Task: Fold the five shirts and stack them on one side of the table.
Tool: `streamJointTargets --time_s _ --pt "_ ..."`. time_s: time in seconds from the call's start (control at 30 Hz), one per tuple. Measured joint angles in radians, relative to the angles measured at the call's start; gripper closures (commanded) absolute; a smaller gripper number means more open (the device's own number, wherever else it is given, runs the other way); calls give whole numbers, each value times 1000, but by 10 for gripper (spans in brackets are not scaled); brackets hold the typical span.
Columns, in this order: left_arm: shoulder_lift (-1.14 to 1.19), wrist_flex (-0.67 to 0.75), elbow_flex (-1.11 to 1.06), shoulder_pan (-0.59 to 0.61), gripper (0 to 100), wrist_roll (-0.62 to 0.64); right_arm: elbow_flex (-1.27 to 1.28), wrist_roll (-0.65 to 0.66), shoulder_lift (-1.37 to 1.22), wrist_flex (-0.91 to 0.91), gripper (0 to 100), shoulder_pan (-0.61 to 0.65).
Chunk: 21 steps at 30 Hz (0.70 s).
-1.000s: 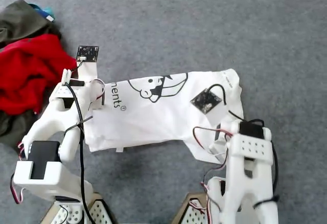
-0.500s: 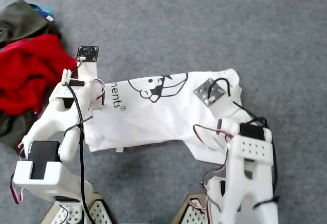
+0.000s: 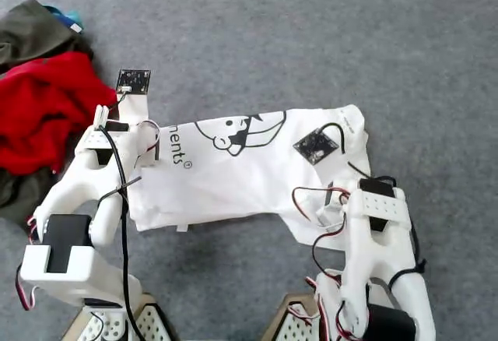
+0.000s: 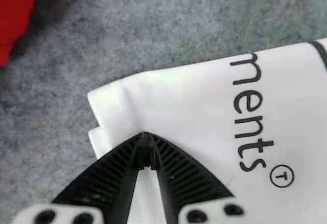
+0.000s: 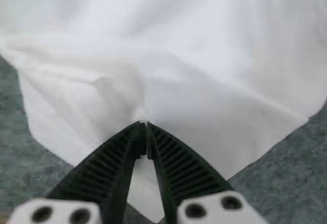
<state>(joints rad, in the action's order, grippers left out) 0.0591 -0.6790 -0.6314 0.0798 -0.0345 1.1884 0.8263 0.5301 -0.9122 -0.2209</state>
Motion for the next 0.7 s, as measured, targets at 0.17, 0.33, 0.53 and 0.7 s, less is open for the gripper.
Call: streamJointTargets --time_s 0.17,0.33,0.53,0.7 --pt "0 0 0 0 971 0 2 66 89 -207 984 0" --pt "0 0 0 0 971 0 2 143 232 -388 984 0" --pt "0 0 0 0 971 0 -80 126 327 -387 984 0" --pt "0 0 0 0 971 0 -124 58 304 -224 983 0"
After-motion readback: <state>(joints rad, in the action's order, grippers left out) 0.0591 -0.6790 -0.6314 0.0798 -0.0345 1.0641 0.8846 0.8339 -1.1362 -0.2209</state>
